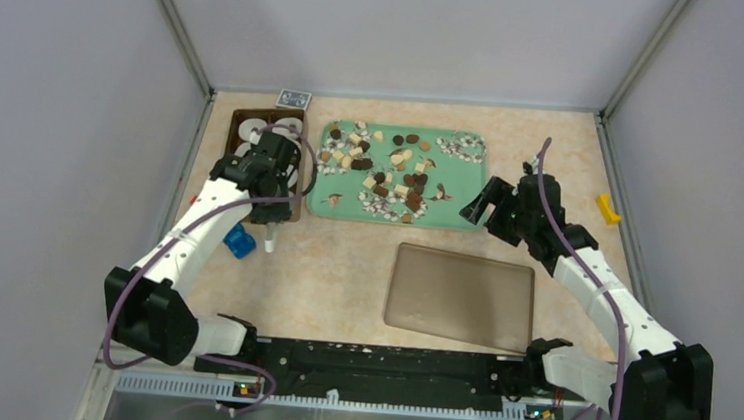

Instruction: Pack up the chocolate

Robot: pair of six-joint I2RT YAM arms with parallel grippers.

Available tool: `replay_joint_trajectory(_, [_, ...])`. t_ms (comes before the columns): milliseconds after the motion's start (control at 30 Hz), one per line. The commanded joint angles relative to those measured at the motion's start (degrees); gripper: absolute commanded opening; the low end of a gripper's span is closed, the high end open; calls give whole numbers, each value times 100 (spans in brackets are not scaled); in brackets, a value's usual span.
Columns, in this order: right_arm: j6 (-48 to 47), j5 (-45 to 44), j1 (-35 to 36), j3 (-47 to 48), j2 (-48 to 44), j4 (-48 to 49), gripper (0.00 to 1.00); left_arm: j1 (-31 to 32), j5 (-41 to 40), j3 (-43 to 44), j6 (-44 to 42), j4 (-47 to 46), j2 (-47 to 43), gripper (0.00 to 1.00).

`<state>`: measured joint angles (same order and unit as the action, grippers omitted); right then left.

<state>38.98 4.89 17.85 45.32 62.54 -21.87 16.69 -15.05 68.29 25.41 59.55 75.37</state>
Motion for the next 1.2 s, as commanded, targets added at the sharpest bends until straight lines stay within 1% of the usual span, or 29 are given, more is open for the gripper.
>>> replay_joint_trajectory(0, [-38, 51, -34, 245, 20, 186, 79, 1, -77, -19, 70, -39, -240, 41])
replay_joint_trajectory(67, [-32, 42, -29, 243, 15, 182, 79, 1, -87, 4, 57, -33, -240, 44])
replay_joint_trajectory(200, [-28, 41, -35, 234, -10, 149, 79, 1, -155, 34, 56, -4, -280, 44])
replay_joint_trajectory(233, [-21, 39, -34, 221, -28, 152, 79, 1, -168, 56, 67, 13, -292, 42])
replay_joint_trajectory(300, [-12, 39, -33, 198, -57, 149, 79, -2, -205, 183, 88, 38, -376, 34])
replay_joint_trajectory(333, [-13, 39, -34, 192, -66, 140, 79, 1, -202, 273, 61, 18, -435, 32])
replay_joint_trajectory(500, [12, 6, -32, 172, -149, 106, 79, 3, -55, 750, -256, -311, -852, 30])
replay_joint_trajectory(600, [7, -18, -35, 194, -166, 53, 79, 5, 208, 952, -379, -521, -1012, 29])
replay_joint_trajectory(700, [21, -39, -34, 174, -243, 38, 79, 48, 733, 971, -373, -767, -1045, 28])
replay_joint_trajectory(800, [35, -63, -29, 144, -290, 23, 79, 456, 1360, 756, -220, -1247, -1011, 28])
replay_joint_trajectory(867, [34, -83, -32, 144, -307, -28, 79, 1049, 1467, 574, -64, -1586, -910, 28])
replay_joint_trajectory(967, [39, -119, -32, 131, -368, -58, 79, 1921, 1430, 387, 98, -1967, -524, 30])
replay_joint_trajectory(1067, [37, -174, -32, 155, -407, -104, 79, 2401, 1433, 364, 131, -2184, -31, 33])
replay_joint_trajectory(1167, [15, -230, -30, 187, -416, -181, 79, 2592, 1422, 470, 123, -2272, 356, 35])
